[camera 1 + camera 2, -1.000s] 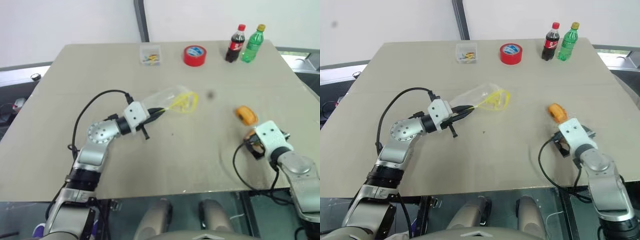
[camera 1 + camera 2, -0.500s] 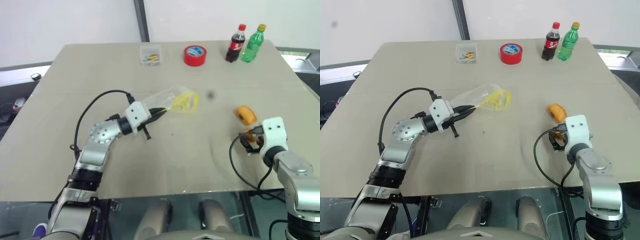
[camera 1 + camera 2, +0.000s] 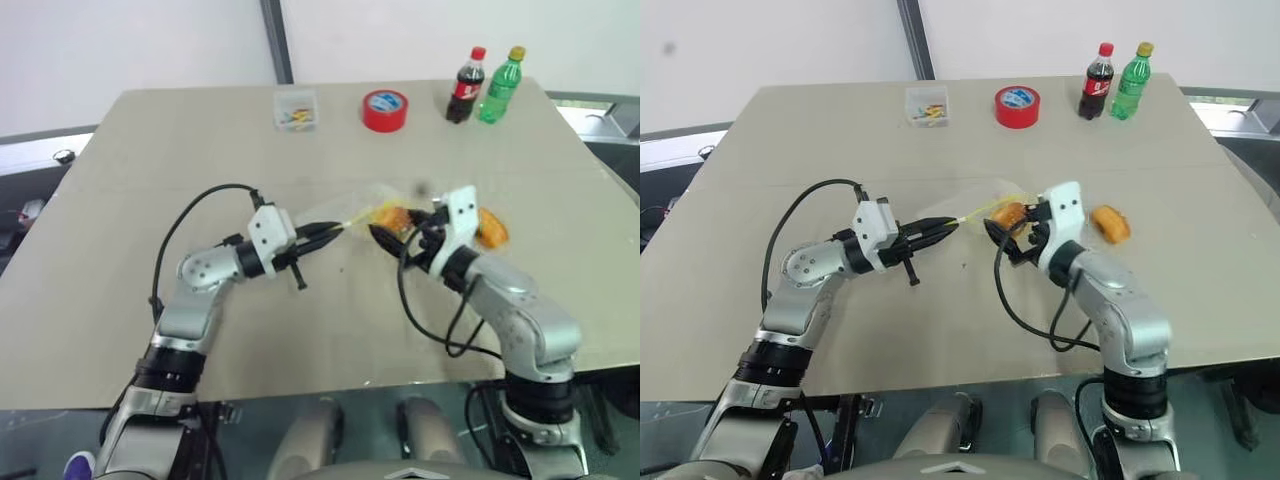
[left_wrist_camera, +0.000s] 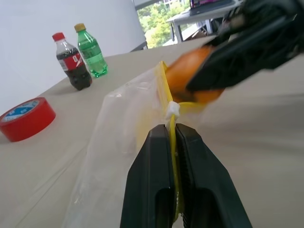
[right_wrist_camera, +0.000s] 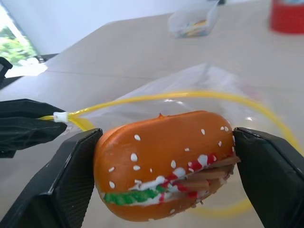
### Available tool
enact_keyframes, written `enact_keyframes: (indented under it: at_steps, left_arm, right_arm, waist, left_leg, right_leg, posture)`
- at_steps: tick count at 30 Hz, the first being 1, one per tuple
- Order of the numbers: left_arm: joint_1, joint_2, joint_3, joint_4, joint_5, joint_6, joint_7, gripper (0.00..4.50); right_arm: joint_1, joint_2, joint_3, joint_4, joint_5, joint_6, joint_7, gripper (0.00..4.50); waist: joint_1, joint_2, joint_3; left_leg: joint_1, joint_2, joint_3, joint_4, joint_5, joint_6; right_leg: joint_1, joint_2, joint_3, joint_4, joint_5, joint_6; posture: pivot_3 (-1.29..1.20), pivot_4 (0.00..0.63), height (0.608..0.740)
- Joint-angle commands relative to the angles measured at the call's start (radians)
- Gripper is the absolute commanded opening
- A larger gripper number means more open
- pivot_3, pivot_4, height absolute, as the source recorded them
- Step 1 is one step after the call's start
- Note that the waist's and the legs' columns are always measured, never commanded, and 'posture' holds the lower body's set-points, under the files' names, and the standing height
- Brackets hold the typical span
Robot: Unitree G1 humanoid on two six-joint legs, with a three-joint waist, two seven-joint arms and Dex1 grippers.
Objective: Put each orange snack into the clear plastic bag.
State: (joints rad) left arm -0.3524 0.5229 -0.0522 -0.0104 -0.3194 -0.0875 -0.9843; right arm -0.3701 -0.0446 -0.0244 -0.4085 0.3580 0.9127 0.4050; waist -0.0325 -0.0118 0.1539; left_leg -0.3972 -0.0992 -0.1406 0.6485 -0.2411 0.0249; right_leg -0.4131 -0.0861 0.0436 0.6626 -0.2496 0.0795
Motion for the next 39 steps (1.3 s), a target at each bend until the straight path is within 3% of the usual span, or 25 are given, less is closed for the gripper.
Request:
enact_keyframes:
  at_steps: [1, 8, 12, 18, 26, 31, 39]
  left_arm:
    - [0.056, 0.032, 0.029, -0.088, -0.045, 0.003, -0.036, 0.0]
    - [0.137, 0.065, 0.032, -0.141, -0.066, 0.019, -0.07, 0.0]
    - [0.149, 0.053, 0.041, -0.134, -0.043, 0.011, -0.032, 0.0]
    - [0.161, 0.036, 0.057, -0.131, -0.045, 0.051, 0.037, 0.0]
    - [0.12, -0.012, 0.059, -0.061, -0.017, 0.05, 0.108, 0.0]
    - [0.115, -0.044, 0.052, -0.082, -0.06, 0.058, 0.079, 0.0]
    - [0.152, -0.01, 0.085, -0.122, -0.116, 0.092, 0.03, 0.0]
  right_arm:
    - [-0.04, 0.033, -0.037, 0.043, 0.075, -0.004, 0.0, 4.48]
    - [-0.131, 0.114, -0.091, 0.241, 0.158, -0.022, -0.022, 4.48]
    - [-0.174, 0.084, 0.04, 0.396, 0.073, -0.142, 0.058, 4.48]
    - [-0.172, 0.042, 0.054, 0.395, 0.044, -0.217, 0.052, 4.48]
    - [-0.104, -0.074, 0.034, 0.227, 0.121, -0.167, 0.103, 4.48]
    - [-0.157, -0.013, 0.121, 0.354, 0.027, -0.273, 0.065, 4.48]
    - [-0.198, 0.015, 0.125, 0.445, -0.021, -0.36, 0.055, 4.48]
  waist:
    - [-0.003, 0.0, 0.0]
    - [-0.008, 0.002, 0.001]
    - [-0.009, 0.003, 0.001]
    - [-0.008, 0.003, 0.001]
    - [-0.009, 0.003, 0.001]
    - [-0.014, 0.003, 0.001]
    - [-0.006, 0.003, 0.001]
  left_leg:
    - [0.0, 0.0, 0.0, 0.0, 0.0, 0.0]
    - [0.001, 0.001, 0.0, -0.001, -0.002, 0.003]
    - [0.001, 0.0, 0.001, -0.001, -0.002, 0.003]
    - [0.0, 0.0, 0.001, -0.001, 0.0, 0.0]
    - [0.0, 0.0, 0.001, -0.001, -0.002, 0.003]
    - [0.001, 0.001, 0.002, -0.002, -0.002, 0.002]
    - [0.0, 0.0, 0.002, -0.001, 0.0, 0.0]
  right_leg:
    - [0.0, 0.0, 0.0, 0.0, 0.0, 0.0]
    - [-0.002, 0.001, 0.0, 0.001, 0.0, 0.0]
    - [-0.002, 0.001, 0.001, 0.001, 0.0, 0.0]
    - [-0.002, 0.0, 0.001, 0.0, 0.0, 0.0]
    - [-0.002, 0.0, 0.001, 0.0, 0.0, 0.0]
    - [-0.002, 0.001, 0.002, 0.001, 0.0, 0.0]
    - [-0.003, 0.0, 0.002, 0.0, 0.0, 0.0]
  posture:
    - [0.0, 0.15, 0.74]
    - [0.0, 0.15, 0.74]
    - [0.0, 0.15, 0.74]
    - [0.0, 0.15, 0.74]
    - [0.0, 0.15, 0.74]
    - [0.0, 0.15, 0.74]
    - [0.0, 0.15, 0.74]
